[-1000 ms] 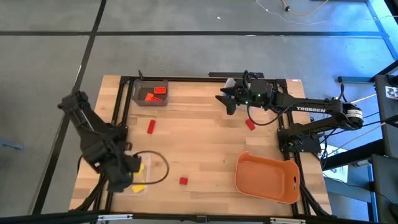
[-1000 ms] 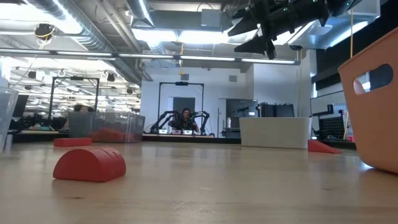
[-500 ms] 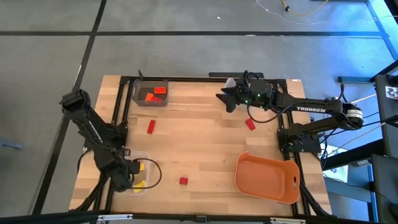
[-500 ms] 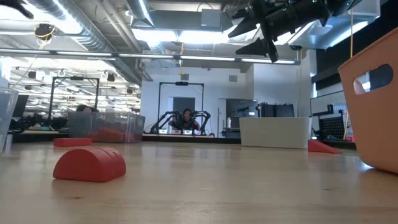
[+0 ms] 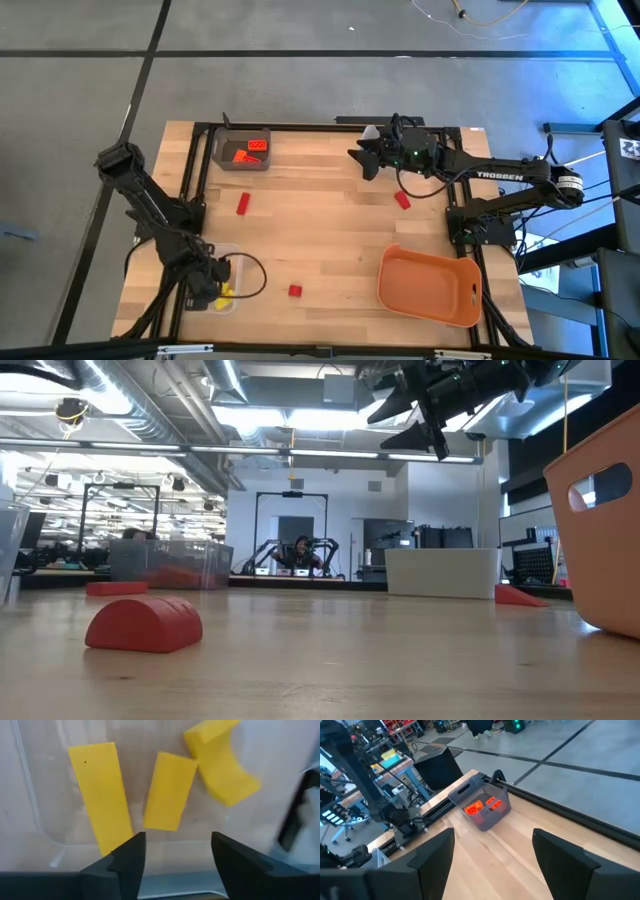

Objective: Sort & place blocks by color
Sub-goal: Put the top left red block into the orange bin

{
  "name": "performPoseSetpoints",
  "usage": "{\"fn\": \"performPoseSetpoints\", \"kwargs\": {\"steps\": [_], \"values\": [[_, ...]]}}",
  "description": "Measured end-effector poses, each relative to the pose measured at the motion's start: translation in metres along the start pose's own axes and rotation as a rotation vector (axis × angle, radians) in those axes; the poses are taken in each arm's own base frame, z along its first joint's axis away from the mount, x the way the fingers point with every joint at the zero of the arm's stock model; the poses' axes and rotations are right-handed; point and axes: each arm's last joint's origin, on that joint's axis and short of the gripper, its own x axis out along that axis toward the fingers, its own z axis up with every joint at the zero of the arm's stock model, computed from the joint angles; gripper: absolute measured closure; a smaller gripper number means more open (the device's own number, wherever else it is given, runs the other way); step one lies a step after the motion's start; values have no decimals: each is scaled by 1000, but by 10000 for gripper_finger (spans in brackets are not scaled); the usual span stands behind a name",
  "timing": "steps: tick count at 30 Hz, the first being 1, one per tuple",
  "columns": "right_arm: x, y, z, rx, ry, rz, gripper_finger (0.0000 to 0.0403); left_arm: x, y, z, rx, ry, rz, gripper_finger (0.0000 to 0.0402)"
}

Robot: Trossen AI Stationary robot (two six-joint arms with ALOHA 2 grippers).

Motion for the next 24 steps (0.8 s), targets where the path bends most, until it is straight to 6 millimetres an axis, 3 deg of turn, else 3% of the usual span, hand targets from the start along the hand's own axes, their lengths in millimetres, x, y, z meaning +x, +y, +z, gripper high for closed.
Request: {"fn": "performPoseSetpoints", "kwargs": {"steps": [6,9,13,16,18,24], "values": [[0,0,0,-28,6,13,134,-37,5,14,-161,-72,-165,153],[0,1,-1,-51,22,47,134,-75,7,22,-195,-203,-279,150],[0,3,-1,-48,35,94,134,-135,18,29,-346,-522,-363,151],[0,3,-1,-46,41,102,134,-166,37,32,-512,-727,-275,152],[0,3,-1,-39,40,104,134,-176,55,36,-632,-761,-142,153],[0,2,-1,-51,46,99,134,-173,114,62,-942,-638,163,153]]}}
